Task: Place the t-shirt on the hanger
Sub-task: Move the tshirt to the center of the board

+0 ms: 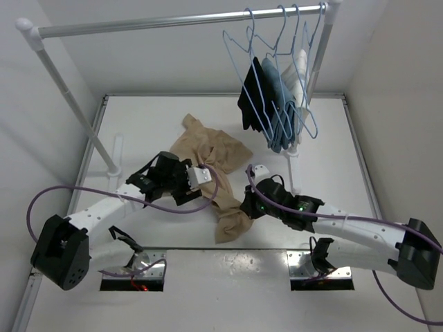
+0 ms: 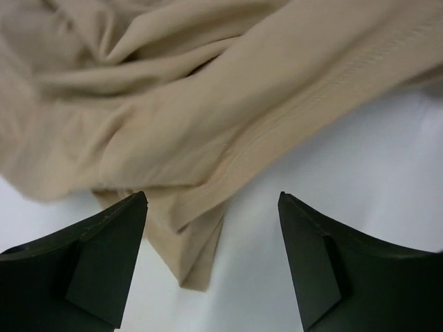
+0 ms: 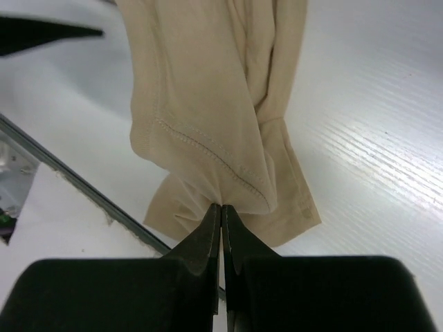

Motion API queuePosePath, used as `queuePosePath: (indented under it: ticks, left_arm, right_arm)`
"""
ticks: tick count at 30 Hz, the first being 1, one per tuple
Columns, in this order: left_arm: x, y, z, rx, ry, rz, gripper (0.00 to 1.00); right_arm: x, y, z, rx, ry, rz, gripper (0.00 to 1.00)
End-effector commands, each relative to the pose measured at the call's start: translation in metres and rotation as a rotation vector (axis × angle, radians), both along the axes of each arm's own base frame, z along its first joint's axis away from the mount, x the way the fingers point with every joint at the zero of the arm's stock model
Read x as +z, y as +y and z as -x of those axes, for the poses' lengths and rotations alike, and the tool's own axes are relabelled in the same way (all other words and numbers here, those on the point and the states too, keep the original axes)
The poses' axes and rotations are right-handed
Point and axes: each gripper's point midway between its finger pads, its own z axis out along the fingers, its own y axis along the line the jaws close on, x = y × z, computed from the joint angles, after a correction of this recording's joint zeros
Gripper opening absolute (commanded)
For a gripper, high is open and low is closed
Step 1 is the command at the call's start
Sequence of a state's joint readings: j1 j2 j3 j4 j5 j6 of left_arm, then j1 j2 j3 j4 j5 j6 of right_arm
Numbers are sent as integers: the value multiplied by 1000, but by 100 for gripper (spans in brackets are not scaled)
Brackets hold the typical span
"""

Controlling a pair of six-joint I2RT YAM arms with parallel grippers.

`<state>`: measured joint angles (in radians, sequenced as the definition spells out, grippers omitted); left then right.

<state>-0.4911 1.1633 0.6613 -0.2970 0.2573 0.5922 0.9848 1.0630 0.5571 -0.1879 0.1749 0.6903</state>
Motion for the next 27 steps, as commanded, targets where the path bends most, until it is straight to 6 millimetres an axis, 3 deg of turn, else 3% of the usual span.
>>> queuePosePath:
  ticks: [1,3,7,9,10,11,12,14,17,23,25,26,27]
  left_arm:
    - [2,-23,8,-223,-58,-50,83]
    - [-1,-32,5,-238,-77,-60,83]
    - [-1,-28,-19,-167,-184,-97,83]
    - [-9,-23,-20,-170,-198,-130,76]
    - [-7,-21,-25,-152,-216,-139,68]
    - [-5,-20,-27,-152,-232,-146,45]
    - [-5,-19,-28,-139,-230,-147,33]
    - [0,-19,-31,-123,-228,-147,23]
    - [0,-15,-31,-130,-208,-146,0]
    - [-6,-11,-17,-122,-135,-123,0]
    - [9,-14,-24,-77,-124,-78,0]
    - [13,-17,-20,-80,-92,-59,0]
    - [33,-19,-29,-57,-106,-27,0]
  right_arm:
    - [18,1,-2,-24,-28,-62,0]
    - [15,-1,0,-24,-20,-51,0]
    - [16,-2,0,-24,-15,-43,0]
    - [19,-2,0,-24,-21,-52,0]
    - [22,-2,0,-24,-27,-61,0]
    - [25,-1,0,-24,-33,-70,0]
    - [25,-1,0,-24,-33,-70,0]
    - [26,-3,1,-24,-32,-69,0]
    - [22,-7,2,-31,-31,-57,0]
    - [19,-18,2,-54,-32,-36,0]
    - [16,-24,4,-64,-21,-4,0]
    - [18,-27,2,-74,-26,6,5]
    - [12,-36,3,-93,-19,50,17]
